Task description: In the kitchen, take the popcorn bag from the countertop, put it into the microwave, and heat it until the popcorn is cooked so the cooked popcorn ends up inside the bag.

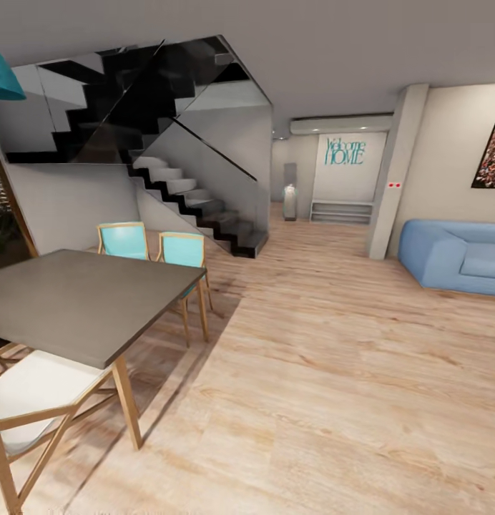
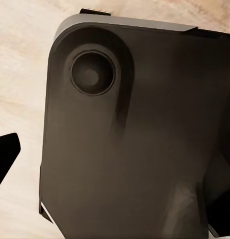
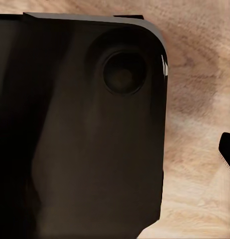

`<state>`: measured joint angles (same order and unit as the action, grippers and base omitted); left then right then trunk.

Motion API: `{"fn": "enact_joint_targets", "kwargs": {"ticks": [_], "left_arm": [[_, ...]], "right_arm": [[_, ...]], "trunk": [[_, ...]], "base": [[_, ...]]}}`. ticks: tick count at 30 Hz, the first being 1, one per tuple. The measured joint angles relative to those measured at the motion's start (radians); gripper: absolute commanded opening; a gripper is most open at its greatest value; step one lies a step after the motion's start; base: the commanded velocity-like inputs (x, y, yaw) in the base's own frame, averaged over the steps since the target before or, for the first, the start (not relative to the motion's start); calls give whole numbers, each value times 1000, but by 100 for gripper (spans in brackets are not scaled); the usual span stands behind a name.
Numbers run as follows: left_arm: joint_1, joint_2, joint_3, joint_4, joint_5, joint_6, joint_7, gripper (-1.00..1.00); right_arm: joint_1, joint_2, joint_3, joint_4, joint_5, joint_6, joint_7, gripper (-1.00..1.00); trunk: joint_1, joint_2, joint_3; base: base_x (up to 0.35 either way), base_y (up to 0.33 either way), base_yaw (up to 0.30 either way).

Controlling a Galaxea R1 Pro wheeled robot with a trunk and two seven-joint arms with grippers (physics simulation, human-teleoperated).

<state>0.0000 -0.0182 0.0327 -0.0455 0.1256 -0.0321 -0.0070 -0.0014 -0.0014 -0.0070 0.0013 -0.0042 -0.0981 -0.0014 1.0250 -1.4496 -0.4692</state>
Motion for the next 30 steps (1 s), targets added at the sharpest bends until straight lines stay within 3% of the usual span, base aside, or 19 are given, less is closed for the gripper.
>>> {"fn": "enact_joint_targets", "kwargs": {"ticks": [27, 30], "left_arm": [[0, -1, 1, -1, 0, 0, 0, 100], [0, -15, 1, -2, 1, 0, 0, 100]], "right_arm": [[0, -1, -2, 0, -3, 2, 0, 100], [0, -1, -2, 0, -3, 2, 0, 100]], "trunk": [[0, 0, 0], [0, 0, 0]], "base": [[0, 0, 270], [0, 0, 270]]}}
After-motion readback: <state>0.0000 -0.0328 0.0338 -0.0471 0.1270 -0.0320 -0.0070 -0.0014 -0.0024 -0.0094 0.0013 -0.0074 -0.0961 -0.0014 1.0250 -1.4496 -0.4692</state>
